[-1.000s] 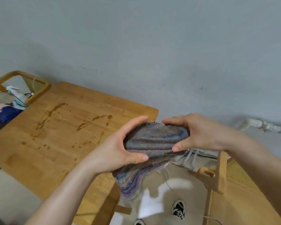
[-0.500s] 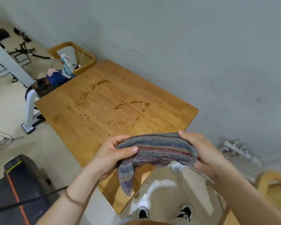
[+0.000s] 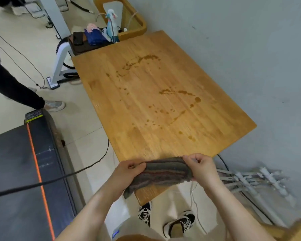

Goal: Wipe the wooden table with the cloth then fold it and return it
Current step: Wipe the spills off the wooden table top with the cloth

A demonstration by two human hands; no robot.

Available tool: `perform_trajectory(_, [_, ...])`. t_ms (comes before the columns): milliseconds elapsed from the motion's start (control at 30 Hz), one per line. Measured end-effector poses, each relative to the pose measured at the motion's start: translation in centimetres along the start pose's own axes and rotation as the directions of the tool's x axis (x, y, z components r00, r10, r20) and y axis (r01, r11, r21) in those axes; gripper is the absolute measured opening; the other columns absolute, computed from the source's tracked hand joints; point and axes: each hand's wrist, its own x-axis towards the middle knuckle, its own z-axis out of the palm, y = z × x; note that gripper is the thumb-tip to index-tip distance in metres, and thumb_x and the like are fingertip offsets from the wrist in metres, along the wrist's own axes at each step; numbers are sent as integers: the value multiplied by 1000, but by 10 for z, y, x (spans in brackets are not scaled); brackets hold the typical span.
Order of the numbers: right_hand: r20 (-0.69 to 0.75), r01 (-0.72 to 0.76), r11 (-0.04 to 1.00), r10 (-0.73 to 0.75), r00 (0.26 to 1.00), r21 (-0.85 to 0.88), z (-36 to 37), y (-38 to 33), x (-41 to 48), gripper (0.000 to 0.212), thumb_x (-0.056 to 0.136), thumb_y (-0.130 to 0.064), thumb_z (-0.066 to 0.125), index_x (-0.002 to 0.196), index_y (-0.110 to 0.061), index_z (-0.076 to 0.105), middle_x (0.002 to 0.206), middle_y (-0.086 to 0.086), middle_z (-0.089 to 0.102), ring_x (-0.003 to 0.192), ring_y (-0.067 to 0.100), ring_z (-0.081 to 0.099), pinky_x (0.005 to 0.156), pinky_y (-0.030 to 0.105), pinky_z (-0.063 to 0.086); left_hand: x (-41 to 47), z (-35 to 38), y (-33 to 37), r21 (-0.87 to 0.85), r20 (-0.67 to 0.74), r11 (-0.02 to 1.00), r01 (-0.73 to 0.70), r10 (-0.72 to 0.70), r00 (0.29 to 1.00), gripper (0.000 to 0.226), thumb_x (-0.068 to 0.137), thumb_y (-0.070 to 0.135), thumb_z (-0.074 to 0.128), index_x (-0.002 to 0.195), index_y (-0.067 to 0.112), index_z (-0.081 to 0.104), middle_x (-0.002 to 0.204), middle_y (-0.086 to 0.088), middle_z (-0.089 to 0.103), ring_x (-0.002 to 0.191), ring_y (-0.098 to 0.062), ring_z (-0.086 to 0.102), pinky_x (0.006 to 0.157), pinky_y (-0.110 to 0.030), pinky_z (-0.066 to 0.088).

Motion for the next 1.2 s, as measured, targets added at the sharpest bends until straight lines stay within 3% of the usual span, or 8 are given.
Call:
perform_trajectory(67, [-132,104,978,-129,983,-182,6,0,11,25,93,-32,62,86,-9,65,73,-2,60,68,22,55,63,37,47,13,9,-12,3,-72,999,-33,33,997,26,82,38,71,99,21,64,102,-1,67,86,-15,66,71,-29,54])
perform_trajectory(167, [-119,231,775,-365,923,-588,19,11,22,33,97,-30,54,128,-21,56,121,8,54,109,26,51,89,38,44,29,15,-32,561,-333,814,-150,388,859,26,85,34,65,109,28,56,113,8,54,105,-14,51,84,-26,45])
perform_trajectory(300, [309,485,315,-471,826,-816,47,48,25,47,100,-41,36,145,-28,42,151,9,37,141,28,32,107,51,36,37,31,-62,856,-49,400,-326,692,720,29,89,34,55,115,24,60,121,0,56,107,-20,54,85,-31,49])
perform_trajectory(433, [374,503,305,-393,840,-809,59,85,36,58,96,-52,30,149,-30,36,157,11,30,144,28,30,111,50,23,41,55,-100,946,60,201,-253,660,748,53,97,37,35,143,11,41,150,-11,37,136,-27,38,109,-46,35])
perform_trajectory(800, [140,295,477,-334,932,-828,8,66,79,60,91,-47,39,144,-20,43,158,11,27,147,31,15,116,56,16,70,112,-54,889,141,256,-380,636,759,54,98,39,24,146,17,34,157,-5,23,145,-22,17,115,-51,20])
perform_trajectory(900, [58,213,511,-303,951,-833,55,67,65,88,86,-70,25,151,-10,28,160,23,13,148,40,3,114,61,8,66,71,-55,838,-177,485,-250,675,717,45,97,29,36,139,14,43,151,-9,31,141,-26,25,114,-49,24])
perform_trajectory(1033, [211,395,402,-430,878,-826,109,69,40,81,91,-64,27,151,-10,30,157,26,19,146,43,12,113,62,11,74,14,-70,478,-556,873,-94,384,737,56,95,29,49,144,8,31,152,-12,27,140,-27,24,116,-43,23])
perform_trajectory(1200, [482,641,190,-512,711,-744,128,63,41,61,98,-49,27,151,-21,32,159,16,22,147,36,17,115,56,13,91,-10,-48,-171,-452,985,-26,-55,890,50,97,49,33,126,11,48,119,-4,60,107,-17,58,95,-36,45])
